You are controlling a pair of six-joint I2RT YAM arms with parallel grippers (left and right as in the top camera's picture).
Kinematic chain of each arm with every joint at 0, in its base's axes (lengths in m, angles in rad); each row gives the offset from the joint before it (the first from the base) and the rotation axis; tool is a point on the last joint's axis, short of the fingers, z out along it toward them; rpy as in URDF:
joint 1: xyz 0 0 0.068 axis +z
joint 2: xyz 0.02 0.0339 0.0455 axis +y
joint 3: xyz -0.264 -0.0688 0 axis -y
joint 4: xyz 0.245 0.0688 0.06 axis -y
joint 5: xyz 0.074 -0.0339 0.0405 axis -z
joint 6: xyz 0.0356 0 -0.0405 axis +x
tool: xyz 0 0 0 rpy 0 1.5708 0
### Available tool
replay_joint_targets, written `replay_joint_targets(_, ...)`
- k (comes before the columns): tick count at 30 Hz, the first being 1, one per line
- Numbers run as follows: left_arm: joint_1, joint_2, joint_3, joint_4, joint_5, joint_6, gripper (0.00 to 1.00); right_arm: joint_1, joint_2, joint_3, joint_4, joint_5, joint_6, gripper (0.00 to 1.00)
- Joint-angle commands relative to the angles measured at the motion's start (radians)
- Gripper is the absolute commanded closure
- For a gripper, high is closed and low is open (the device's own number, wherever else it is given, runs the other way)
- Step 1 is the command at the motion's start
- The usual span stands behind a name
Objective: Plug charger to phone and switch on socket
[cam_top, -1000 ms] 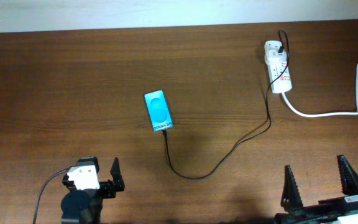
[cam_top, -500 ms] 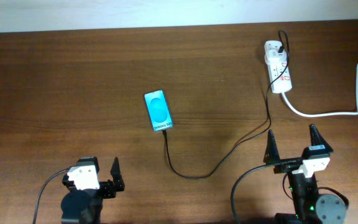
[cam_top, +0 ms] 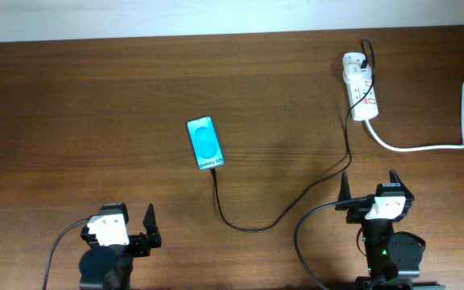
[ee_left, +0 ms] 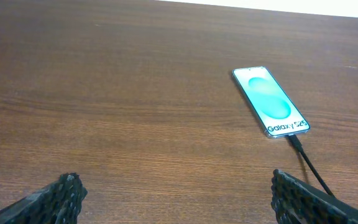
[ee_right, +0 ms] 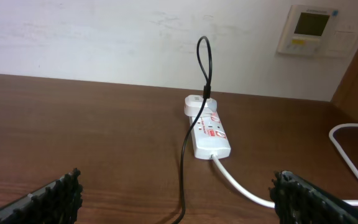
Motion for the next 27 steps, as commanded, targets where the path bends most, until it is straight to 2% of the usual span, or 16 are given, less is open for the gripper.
replay_joint_targets(1, -0.002, -0.004, -0.001, 0.002, -0.004, -0.010, 0.01, 0.008, -0.006, -0.005, -0.006, 0.008, -0.007, 0.02)
replay_joint_targets(4, -0.002, -0.004, -0.001, 0.002, -0.004, -0.010, 0.01, -0.033, -0.005, -0.005, -0.006, 0.008, -0.007, 0.02)
replay_joint_targets(14, -0.002, -0.005, -0.001, 0.027, -0.020, -0.010, 0.01, -0.033, -0.005, -0.005, -0.006, 0.008, -0.007, 0.02)
replay_joint_targets(15, -0.002, -0.005, -0.011, 0.081, -0.009, -0.009, 0.01, -0.033, -0.005, -0.005, -0.006, 0.008, -0.007, 0.02)
replay_joint_targets(17, -0.002, -0.005, -0.078, 0.241, 0.001, 0.109, 0.01, -0.033, -0.005, -0.005, -0.006, 0.008, -0.007, 0.02)
replay_joint_targets(21, -0.002, -0.005, -0.175, 0.479, 0.000, 0.175, 0.01, -0.033, -0.005, -0.005, -0.006, 0.008, -0.007, 0.02)
replay_joint_targets(24, -0.002, -0.005, -0.243, 0.588, 0.000, 0.222, 0.01, -0.033, -0.005, -0.005, -0.006, 0.008, -0.007, 0.02)
replay_joint_targets(27, -0.002, -0.005, -0.249, 0.599, 0.000, 0.321, 0.01, -0.033, -0.005, -0.005, -0.006, 0.008, -0.007, 0.02)
